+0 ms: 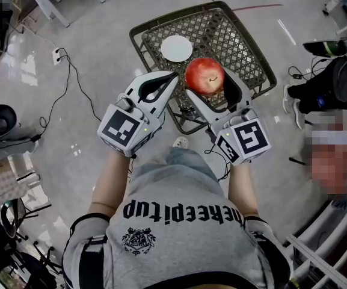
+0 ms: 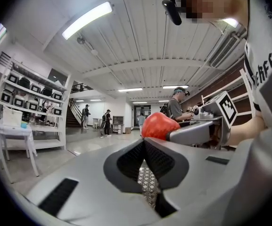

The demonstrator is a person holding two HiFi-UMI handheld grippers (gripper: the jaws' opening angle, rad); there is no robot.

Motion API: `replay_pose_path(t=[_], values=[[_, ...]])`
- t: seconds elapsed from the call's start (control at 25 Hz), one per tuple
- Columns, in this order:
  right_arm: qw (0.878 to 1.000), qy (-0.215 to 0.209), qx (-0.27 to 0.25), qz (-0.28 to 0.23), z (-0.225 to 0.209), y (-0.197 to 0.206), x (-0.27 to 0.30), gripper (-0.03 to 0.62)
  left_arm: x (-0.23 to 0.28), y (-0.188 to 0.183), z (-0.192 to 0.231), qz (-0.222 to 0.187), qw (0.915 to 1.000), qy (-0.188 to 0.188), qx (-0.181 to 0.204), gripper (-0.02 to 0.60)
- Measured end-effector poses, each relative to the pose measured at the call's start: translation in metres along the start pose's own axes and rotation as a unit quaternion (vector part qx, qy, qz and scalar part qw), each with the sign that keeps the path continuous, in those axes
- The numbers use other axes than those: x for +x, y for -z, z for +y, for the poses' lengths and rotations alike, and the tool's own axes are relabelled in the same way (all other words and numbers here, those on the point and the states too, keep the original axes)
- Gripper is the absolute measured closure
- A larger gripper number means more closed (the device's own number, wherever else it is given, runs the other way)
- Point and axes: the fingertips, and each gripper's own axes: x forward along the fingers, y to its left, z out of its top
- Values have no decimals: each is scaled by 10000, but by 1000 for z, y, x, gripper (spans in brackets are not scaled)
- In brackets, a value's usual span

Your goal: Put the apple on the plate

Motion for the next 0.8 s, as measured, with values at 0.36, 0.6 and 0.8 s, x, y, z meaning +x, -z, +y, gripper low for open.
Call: replay_pose_path(t=[0.36, 0.6, 0.8], values=[[9999, -105, 47, -65, -27, 13, -1, 204, 25, 8, -5, -18, 9999, -81, 64, 561], [9999, -17, 91, -57, -28, 20, 12, 204, 24, 19, 8, 217, 9997, -76, -18, 561], [9996, 219, 173, -36, -34, 22, 26, 204, 30, 22, 23, 150, 9997, 171, -18, 561]])
